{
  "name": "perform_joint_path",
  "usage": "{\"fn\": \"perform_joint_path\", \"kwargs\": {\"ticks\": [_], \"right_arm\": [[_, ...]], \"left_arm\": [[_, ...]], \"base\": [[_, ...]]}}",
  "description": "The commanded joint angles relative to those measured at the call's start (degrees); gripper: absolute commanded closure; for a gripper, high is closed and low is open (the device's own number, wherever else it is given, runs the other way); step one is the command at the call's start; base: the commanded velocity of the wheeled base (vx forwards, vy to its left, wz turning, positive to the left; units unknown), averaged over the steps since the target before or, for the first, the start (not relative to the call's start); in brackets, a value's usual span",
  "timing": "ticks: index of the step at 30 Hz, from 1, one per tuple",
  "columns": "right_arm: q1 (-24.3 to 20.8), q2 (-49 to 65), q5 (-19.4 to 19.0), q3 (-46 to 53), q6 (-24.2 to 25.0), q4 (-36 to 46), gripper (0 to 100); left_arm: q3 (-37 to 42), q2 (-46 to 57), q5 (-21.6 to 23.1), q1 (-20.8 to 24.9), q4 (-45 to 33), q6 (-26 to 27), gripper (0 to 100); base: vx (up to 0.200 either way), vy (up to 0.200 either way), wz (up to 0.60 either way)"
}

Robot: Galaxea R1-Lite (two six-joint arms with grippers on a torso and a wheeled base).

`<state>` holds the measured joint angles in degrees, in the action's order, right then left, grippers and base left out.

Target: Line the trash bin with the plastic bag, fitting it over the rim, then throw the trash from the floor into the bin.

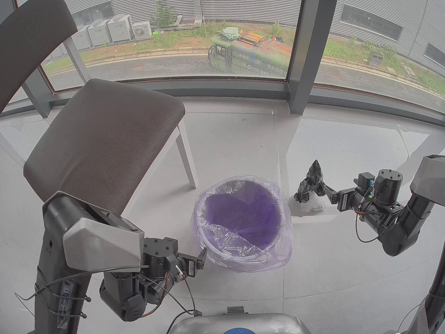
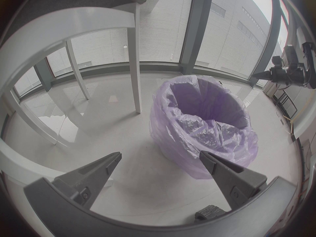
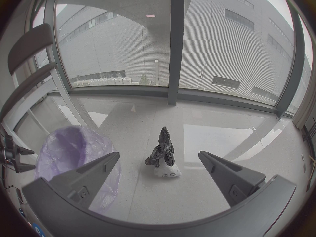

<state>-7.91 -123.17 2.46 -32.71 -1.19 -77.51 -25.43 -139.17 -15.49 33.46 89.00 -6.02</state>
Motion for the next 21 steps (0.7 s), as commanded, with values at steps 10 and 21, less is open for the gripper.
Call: {"fn": "perform_joint_path", "kwargs": {"ticks": [10,21], "right_arm": [[2.6,1.2,-2.1,1.6,0.2,-1.3,0],[4.4,1.2,-2.2,1.3,0.1,-1.2,0]], "left_arm": [[-4.8,-7.0,0.0,-3.1,0.9,0.0,0],[-21.2,-11.0,0.6,-7.6,-12.3,2.8,0]], "base": [[0.000,0.000,0.00],[0.000,0.000,0.00]]}}
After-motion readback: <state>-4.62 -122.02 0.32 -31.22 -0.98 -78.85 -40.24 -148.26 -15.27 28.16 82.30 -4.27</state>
